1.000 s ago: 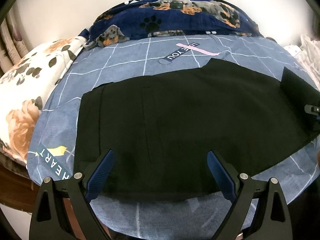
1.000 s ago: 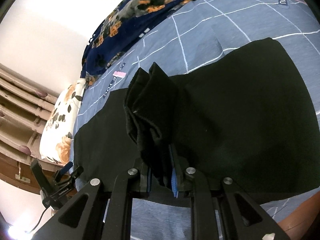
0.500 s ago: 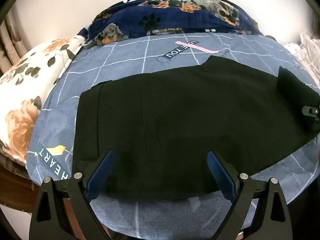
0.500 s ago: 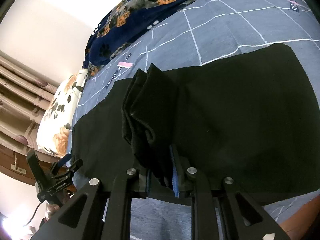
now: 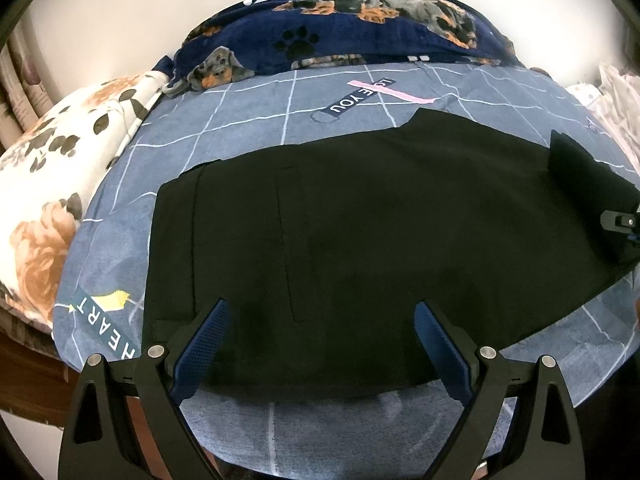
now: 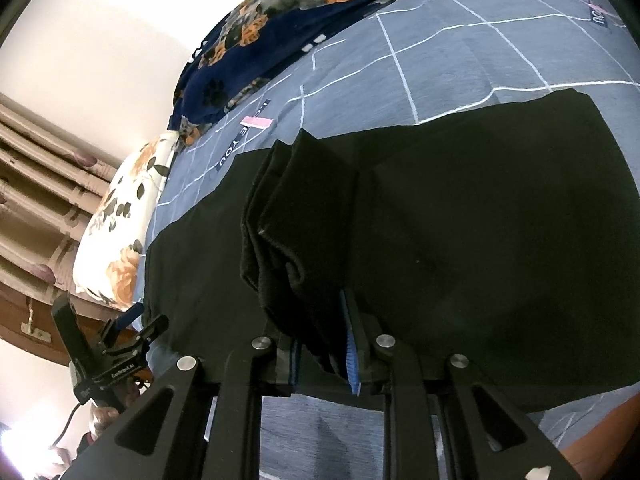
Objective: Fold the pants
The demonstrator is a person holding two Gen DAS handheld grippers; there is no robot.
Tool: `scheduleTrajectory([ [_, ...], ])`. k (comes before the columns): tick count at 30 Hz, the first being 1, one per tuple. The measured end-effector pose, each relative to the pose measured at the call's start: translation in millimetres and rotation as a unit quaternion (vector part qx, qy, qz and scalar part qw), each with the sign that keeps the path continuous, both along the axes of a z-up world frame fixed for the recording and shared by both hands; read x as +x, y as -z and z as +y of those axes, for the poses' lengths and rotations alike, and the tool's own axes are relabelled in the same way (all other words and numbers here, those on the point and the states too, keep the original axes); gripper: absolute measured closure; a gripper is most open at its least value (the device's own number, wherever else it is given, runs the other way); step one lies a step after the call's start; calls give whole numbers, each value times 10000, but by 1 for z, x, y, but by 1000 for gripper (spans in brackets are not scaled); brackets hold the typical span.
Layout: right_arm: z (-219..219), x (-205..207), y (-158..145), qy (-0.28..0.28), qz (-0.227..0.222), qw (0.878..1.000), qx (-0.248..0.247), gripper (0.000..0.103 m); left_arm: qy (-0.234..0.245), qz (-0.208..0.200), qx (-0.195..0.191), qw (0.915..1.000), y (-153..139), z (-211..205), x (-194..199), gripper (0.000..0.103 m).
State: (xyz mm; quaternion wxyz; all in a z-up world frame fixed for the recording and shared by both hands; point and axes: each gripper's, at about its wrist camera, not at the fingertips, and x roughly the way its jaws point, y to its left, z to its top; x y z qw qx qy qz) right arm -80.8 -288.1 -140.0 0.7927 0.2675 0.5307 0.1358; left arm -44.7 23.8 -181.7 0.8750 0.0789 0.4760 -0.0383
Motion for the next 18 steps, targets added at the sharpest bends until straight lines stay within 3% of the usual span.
scheduleTrajectory([
  [18, 7, 0, 2, -96, -12, 9999, -66, 82, 8, -1, 12, 10000, 0, -1, 0, 10],
])
